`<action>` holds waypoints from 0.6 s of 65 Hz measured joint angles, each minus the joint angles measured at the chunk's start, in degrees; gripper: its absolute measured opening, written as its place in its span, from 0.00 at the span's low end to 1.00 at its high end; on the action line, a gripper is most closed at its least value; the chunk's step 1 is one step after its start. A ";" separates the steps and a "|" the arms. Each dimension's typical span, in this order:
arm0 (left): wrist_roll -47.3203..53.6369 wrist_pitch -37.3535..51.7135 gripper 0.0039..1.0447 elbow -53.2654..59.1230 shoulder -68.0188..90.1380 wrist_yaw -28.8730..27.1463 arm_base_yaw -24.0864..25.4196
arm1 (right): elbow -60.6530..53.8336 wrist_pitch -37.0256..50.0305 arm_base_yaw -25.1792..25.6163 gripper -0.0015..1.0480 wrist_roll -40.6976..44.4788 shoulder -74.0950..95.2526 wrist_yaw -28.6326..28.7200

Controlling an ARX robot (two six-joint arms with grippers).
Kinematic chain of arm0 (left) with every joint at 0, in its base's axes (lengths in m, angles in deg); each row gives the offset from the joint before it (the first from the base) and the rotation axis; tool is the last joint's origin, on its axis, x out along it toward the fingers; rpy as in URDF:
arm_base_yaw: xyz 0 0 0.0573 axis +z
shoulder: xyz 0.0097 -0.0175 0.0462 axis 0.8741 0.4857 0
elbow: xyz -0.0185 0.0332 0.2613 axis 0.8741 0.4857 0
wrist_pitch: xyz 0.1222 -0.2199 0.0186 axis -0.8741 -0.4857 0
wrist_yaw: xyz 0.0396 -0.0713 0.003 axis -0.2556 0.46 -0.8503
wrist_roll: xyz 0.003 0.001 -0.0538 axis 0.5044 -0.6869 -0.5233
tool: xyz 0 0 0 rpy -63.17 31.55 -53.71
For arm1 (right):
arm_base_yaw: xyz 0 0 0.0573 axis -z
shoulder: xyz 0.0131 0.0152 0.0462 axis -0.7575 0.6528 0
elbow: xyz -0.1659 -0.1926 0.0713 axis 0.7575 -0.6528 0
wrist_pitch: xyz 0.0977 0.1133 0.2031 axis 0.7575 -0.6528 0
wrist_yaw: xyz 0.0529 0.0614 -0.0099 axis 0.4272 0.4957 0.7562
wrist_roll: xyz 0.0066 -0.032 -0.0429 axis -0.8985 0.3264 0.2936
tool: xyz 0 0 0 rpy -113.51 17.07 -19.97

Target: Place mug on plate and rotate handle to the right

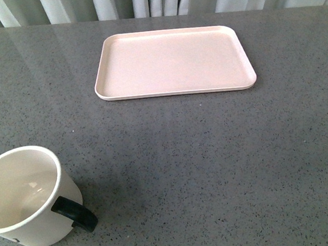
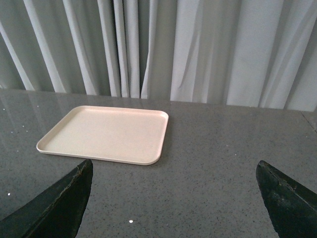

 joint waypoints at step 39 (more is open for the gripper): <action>0.00 0.00 0.91 0.00 0.00 0.00 0.00 | 0.00 0.00 0.00 0.91 0.00 0.00 0.00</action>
